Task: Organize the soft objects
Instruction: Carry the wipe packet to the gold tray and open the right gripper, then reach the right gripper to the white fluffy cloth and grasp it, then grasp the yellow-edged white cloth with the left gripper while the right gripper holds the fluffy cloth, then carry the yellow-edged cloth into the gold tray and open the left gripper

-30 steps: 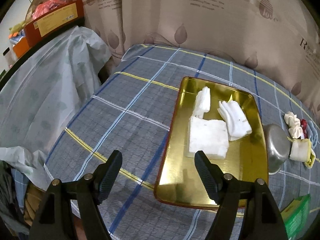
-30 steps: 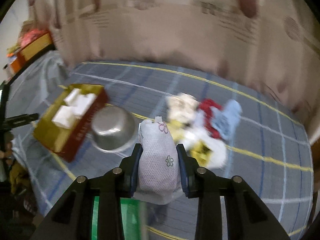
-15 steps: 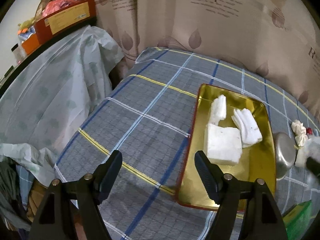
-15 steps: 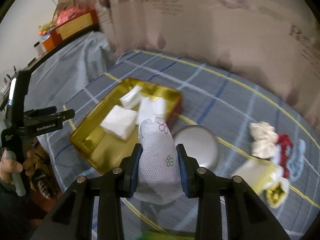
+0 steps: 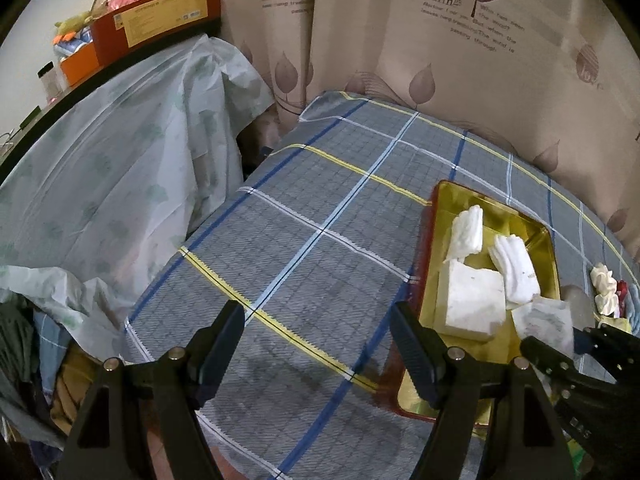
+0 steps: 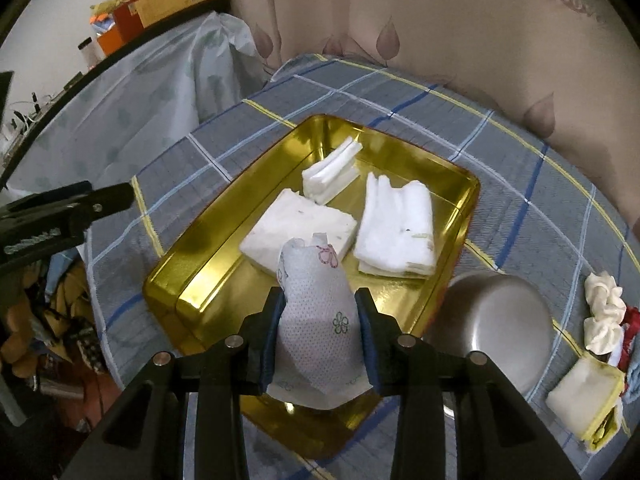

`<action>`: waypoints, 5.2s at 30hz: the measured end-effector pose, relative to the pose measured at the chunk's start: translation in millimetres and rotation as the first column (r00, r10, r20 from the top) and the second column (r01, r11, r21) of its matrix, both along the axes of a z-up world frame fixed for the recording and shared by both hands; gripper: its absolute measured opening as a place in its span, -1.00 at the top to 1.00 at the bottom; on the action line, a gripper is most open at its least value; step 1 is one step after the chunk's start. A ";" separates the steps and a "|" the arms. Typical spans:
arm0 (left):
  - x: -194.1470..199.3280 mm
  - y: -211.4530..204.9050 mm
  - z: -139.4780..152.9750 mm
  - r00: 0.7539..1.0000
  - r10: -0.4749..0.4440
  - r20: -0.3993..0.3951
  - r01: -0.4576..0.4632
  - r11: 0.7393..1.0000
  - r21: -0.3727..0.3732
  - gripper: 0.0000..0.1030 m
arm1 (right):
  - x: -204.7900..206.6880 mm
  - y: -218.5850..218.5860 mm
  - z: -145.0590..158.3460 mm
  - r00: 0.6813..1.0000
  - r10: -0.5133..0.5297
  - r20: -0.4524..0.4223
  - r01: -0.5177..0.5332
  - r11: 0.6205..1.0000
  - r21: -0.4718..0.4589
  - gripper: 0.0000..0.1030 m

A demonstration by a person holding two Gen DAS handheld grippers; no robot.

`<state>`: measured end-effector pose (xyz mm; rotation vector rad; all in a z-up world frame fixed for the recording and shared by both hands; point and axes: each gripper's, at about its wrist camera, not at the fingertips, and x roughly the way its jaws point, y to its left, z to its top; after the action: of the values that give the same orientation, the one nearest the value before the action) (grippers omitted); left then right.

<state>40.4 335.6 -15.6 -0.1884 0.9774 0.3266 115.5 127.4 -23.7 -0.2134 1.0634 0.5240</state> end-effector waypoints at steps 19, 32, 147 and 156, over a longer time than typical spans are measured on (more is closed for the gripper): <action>-5.1 3.0 11.7 1.000 -0.002 0.019 0.003 1.000 -0.015 -0.49 | -0.3 -1.4 0.5 0.999 -0.035 0.021 0.035 0.999 0.003 -0.22; -2.3 -51.9 10.9 0.989 -0.146 0.014 0.146 0.989 0.023 -0.49 | -46.5 -103.1 63.4 0.986 -0.149 0.072 0.146 0.988 0.051 -0.22; 86.9 -395.1 -49.3 0.508 -0.850 -0.137 0.834 0.525 -0.170 -0.38 | -77.4 -378.1 -52.9 0.794 -0.586 0.165 0.593 0.805 0.008 -0.13; 73.5 -372.4 -29.1 0.558 -0.822 -0.114 0.811 0.569 -0.135 -0.38 | -77.0 -377.2 -53.2 0.794 -0.585 0.166 0.592 0.806 0.007 -0.13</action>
<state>113.9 -36.8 -44.6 0.2589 1.1378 -0.5839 38.5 -249.8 -76.9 0.0456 0.9210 -0.0871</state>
